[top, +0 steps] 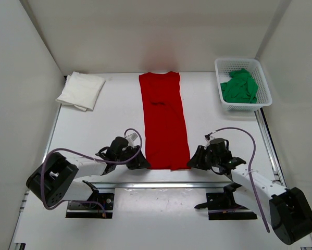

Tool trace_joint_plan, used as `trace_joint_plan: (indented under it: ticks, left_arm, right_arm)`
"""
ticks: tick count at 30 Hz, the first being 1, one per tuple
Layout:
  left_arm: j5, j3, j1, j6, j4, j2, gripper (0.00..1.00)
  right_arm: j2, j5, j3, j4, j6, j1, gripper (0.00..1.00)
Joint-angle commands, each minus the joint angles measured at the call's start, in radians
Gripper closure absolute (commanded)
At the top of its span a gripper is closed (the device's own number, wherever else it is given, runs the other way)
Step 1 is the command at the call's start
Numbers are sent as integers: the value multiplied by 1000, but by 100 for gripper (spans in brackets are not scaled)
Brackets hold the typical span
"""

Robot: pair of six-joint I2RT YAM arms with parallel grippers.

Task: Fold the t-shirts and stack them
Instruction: Grab the bottom of the folded rectangular tshirt with both arms, then fold the folded rectangular tshirt in 1/3 of the way

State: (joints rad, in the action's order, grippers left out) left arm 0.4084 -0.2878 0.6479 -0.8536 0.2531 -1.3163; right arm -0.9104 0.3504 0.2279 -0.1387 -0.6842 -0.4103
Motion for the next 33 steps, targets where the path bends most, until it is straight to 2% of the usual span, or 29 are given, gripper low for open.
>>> trace_joint_plan:
  ticks: [1,3,4,5,8,13,17,19,21,24,28,33]
  left_arm:
    - [-7,-4,30,7,-31,-55,63]
    - [-8,-8,35,7,-37,-60,73]
    - [0,-14,36,4,-32,-57,83]
    - [-6,-11,38,8,-32,-57,89]
    - [-19,-1,33,13,-70,-23,99]
    - [-36,53,19,50,-210,129,100]
    - [1,105,-16,25,-352,319,100]
    - [-20,81,-5,13,-444,421,100]
    - [-28,24,-26,36,-485,446,100]
    - [-17,-106,-100,71,-467,370,100]
    - [44,-265,-279,116,-364,148,100]
    - [-22,-532,-320,131,-302,-156,100]
  right_arm:
    - [-47,27,-13,103,-23,-19,79]
    - [-54,35,-21,126,-38,-31,89]
    - [-56,39,-22,131,-37,-30,94]
    - [-50,47,-27,134,-47,-30,99]
    - [-6,19,-32,96,-57,-56,100]
    - [116,-43,-45,-17,-115,-145,100]
    - [166,-79,-10,-84,-161,-266,100]
    - [145,-90,36,-101,-147,-265,100]
    - [104,-71,105,-98,-88,-210,100]
    - [-13,54,232,-50,32,-36,100]
    - [-239,49,466,-29,138,25,100]
    - [-551,48,715,-6,195,128,100]
